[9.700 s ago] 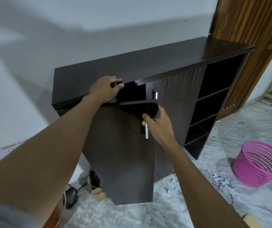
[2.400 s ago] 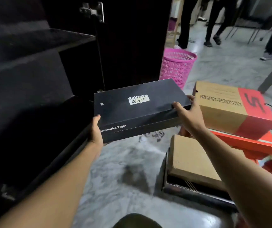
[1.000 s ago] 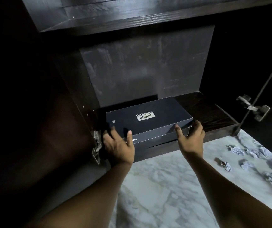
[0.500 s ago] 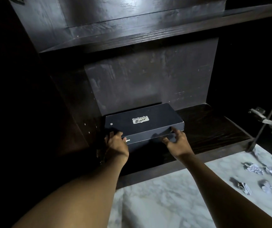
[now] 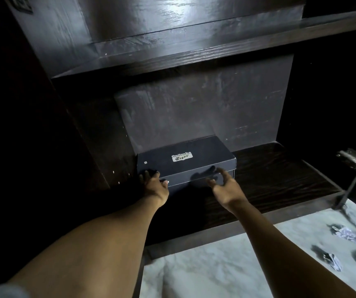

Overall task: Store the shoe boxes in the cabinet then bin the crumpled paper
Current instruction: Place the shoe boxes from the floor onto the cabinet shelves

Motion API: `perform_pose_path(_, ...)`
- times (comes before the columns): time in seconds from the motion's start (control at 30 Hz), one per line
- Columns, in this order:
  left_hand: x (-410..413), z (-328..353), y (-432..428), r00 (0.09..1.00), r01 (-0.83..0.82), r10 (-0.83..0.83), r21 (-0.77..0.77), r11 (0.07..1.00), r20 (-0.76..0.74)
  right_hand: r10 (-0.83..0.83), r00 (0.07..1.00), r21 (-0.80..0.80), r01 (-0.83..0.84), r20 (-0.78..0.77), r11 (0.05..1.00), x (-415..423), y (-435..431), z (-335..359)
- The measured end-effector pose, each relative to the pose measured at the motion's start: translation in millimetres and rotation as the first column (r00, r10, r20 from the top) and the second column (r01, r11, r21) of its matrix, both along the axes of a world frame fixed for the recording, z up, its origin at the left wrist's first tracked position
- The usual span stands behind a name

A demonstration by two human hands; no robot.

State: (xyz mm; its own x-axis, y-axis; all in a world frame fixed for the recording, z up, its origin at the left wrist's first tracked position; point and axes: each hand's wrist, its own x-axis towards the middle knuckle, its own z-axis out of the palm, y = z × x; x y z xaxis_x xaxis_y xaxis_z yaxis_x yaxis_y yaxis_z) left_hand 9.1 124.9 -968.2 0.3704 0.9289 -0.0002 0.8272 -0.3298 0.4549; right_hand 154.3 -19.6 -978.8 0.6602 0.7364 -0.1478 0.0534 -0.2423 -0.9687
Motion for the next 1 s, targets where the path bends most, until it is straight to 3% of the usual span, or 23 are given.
perform_pose_path(0.13,-2,18,-31,0.999,0.028,-0.03,0.046,0.999,0.037,-0.045,0.983,-0.084,0.061,0.178,0.995,-1,-33,23)
perform_pose_path(0.3,13,59,-92,0.98,0.189,-0.196,0.145,0.971,0.035,-0.079,0.92,-0.112,0.132,0.383,0.985,-5,-88,62)
perform_pose_path(0.5,42,96,-189,0.89,0.395,-0.396,0.05,0.917,0.227,-0.1,0.768,-0.275,0.343,0.632,0.898,-30,-198,112)
perform_pose_path(0.63,49,112,-264,0.766,0.594,-0.564,-0.006,0.804,0.31,-0.238,0.73,-0.286,0.514,0.64,0.809,-64,-286,127)
perform_pose_path(0.77,40,120,-337,0.598,0.785,-0.714,-0.088,0.613,0.364,-0.397,0.669,-0.271,0.666,0.628,0.694,-110,-379,116)
perform_pose_path(0.93,16,99,-422,0.402,0.915,-0.842,-0.176,0.362,0.359,-0.567,0.55,-0.282,0.823,0.613,0.493,-176,-483,96)
perform_pose_path(1.0,4,87,-458,0.363,0.927,-0.852,-0.242,0.288,0.376,-0.601,0.505,-0.316,0.861,0.619,0.399,-200,-516,84)
